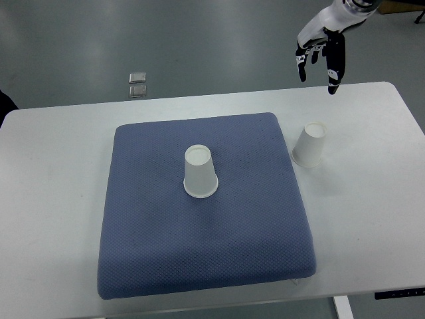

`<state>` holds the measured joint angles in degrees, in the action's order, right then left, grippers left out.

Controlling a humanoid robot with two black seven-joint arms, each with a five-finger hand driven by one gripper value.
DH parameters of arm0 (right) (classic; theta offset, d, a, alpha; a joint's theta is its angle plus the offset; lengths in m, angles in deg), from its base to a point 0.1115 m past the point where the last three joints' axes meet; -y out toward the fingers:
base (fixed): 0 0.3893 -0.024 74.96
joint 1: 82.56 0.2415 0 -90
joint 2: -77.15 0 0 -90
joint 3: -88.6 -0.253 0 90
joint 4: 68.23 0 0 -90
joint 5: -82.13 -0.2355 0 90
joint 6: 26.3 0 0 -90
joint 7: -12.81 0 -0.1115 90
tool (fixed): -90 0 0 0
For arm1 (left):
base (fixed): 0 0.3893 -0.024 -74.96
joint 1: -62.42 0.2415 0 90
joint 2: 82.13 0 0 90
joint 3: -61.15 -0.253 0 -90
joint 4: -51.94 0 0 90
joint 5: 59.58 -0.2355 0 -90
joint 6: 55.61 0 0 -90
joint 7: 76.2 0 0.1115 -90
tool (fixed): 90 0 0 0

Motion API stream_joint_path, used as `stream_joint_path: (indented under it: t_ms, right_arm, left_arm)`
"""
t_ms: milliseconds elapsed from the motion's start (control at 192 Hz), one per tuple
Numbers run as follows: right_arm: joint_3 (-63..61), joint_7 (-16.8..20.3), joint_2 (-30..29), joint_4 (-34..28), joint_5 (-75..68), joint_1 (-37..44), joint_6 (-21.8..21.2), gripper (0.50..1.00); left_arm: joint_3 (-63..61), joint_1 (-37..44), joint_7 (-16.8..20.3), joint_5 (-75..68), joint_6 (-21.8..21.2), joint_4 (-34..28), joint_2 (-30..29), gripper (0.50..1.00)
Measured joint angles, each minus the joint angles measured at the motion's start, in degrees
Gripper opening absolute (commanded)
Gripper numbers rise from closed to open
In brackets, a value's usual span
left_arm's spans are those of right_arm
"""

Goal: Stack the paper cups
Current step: 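Raise the right hand and move it above the loose white paper cup, then lower the right hand around the loose paper cup and close fingers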

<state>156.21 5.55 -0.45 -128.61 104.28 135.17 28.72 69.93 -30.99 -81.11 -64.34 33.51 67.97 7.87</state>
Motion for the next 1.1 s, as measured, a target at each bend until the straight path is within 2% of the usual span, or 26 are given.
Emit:
stream_joint_path:
  t_ms: [234, 431, 598, 753, 956, 1102]
  right_arm:
    - [0.30, 0.21, 4.08, -7.53, -6.56, 8.02, -0.02, 0.924]
    - [0.56, 0.18, 4.37, -7.59, -7.43, 6.07, 0.27, 0.924]
    - [0.58, 0.56, 3.48, -4.04, -7.80, -2.46, 8.32, 0.921]
    - [0.07, 3.12, 1.99, 1.60, -9.81, -12.26, 14.83, 0.921]
    - [0.60, 7.06, -1.65, 8.15, -19.43, -21.81, 20.69, 0.921]
    - [0.80, 9.63, -3.84, 10.03, -21.87, -25.95, 23.86, 0.921]
  left_arm:
    - [0.00, -0.02, 0.00, 0.00, 0.01, 0.73, 0.00, 1.000]
    - [-0.08, -0.01, -0.01, 0.06, 0.00, 0.52, 0.00, 1.000]
    - [0.00, 0.07, 0.00, 0.11, -0.11, 0.05, 0.00, 1.000]
    - [0.08, 0.29, 0.00, 0.13, -0.17, -0.04, 0.00, 1.000]
    - [0.10, 0.33, -0.01, 0.18, -0.18, -0.11, 0.00, 1.000]
    - [0.10, 0.34, -0.01, 0.18, -0.20, -0.14, 0.00, 1.000]
